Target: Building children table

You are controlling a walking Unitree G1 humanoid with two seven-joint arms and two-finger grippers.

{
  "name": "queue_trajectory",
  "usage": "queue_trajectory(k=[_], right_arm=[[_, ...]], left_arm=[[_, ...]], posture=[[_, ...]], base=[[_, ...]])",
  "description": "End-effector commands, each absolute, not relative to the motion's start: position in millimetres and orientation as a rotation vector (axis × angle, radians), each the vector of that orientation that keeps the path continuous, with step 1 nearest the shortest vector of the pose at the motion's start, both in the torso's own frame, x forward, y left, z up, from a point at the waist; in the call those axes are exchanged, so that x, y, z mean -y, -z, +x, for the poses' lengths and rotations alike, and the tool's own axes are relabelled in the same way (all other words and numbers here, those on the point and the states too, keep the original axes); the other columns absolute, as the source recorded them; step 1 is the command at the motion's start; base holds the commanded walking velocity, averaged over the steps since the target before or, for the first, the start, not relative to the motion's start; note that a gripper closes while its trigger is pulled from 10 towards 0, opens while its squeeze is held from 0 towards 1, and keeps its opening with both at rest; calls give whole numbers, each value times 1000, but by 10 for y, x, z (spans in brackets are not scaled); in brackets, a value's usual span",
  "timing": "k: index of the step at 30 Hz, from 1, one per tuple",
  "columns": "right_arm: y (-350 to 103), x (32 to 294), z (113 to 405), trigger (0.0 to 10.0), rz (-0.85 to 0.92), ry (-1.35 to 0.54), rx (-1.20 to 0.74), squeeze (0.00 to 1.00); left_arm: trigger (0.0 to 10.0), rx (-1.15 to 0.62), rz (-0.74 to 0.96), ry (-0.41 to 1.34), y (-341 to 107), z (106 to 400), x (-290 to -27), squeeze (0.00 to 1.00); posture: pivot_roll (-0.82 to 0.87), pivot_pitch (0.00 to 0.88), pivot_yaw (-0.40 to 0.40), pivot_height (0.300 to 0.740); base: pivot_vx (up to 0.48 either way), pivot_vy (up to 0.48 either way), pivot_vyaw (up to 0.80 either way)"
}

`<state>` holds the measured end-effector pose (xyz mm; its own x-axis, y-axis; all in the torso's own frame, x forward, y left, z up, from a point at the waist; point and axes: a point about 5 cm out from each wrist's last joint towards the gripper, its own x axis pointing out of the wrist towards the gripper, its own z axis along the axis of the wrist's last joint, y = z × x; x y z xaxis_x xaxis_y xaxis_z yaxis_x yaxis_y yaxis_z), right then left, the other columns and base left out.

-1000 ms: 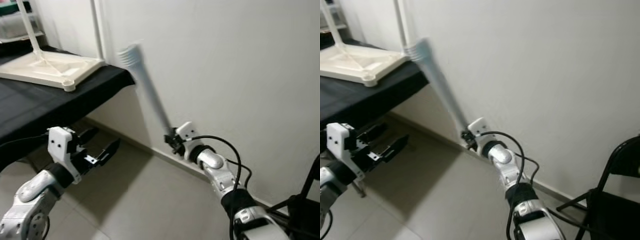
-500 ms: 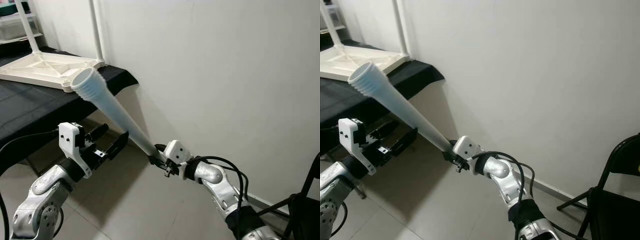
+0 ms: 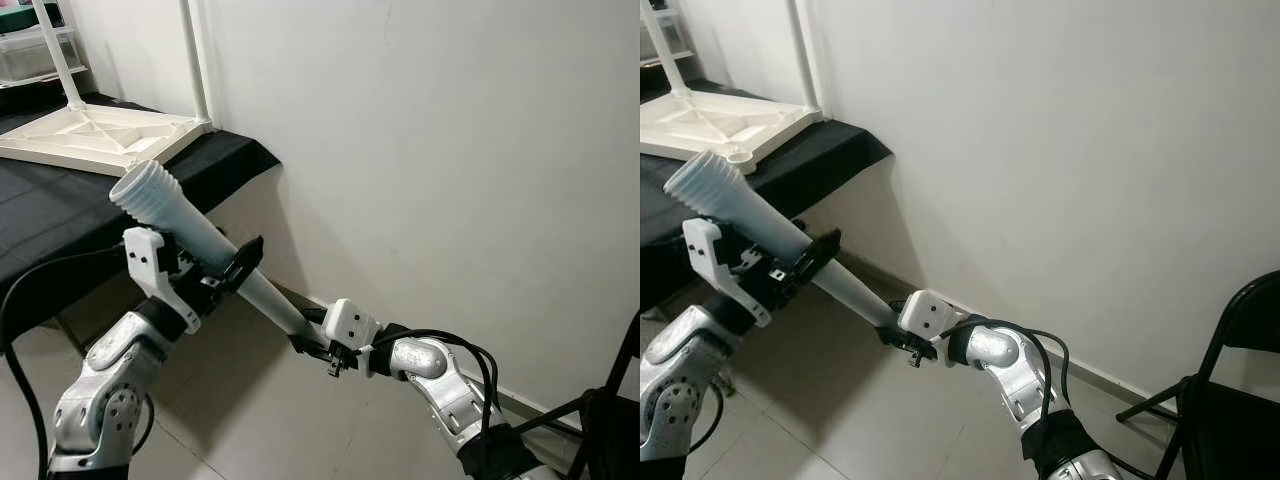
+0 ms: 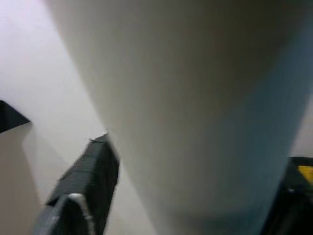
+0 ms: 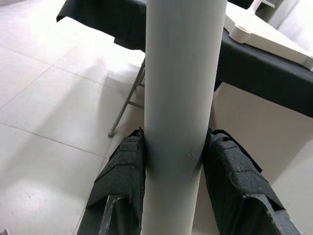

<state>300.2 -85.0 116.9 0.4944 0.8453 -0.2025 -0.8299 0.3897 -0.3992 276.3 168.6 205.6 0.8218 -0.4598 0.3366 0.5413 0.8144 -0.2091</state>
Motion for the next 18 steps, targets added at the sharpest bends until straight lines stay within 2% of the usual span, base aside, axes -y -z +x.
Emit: queue_trajectory(k=[1,7,12,13,14,15,18], right_arm=[[-1182,823,2973,10000,-503,-1091,43,0],[-1202,854,3029,10000,-506,-1045,42,0],[-1267,878,3109,10000,-420,-966,39,0],[-1276,888,3128,10000,-396,-949,34,1000],[-1276,888,3128,10000,-396,-949,34,1000],[-1288,894,3140,10000,-380,-939,37,1000],[-1315,931,3180,10000,-365,-878,52,1000]], left_arm=[[0,296,-327,572,-2060,2750,-1627,0],[0,307,-335,586,-2056,2715,-1603,0],[0,299,-321,559,-2067,2736,-1621,0],[3294,288,-319,546,-2061,2749,-1631,0],[3294,288,-319,546,-2061,2749,-1631,0],[10000,284,-322,530,-2061,2761,-1644,0],[10000,289,-311,469,-2060,2789,-1712,0]], posture=[[-72,0,-18,740],[-69,0,-22,740],[-66,0,-24,740],[-64,0,-27,740],[-64,0,-27,740],[-64,0,-27,740],[-65,0,-31,740]], base=[[0,0,0],[0,0,0],[0,0,0],[0,0,0],[0,0,0],[0,0,0],[0,0,0]])
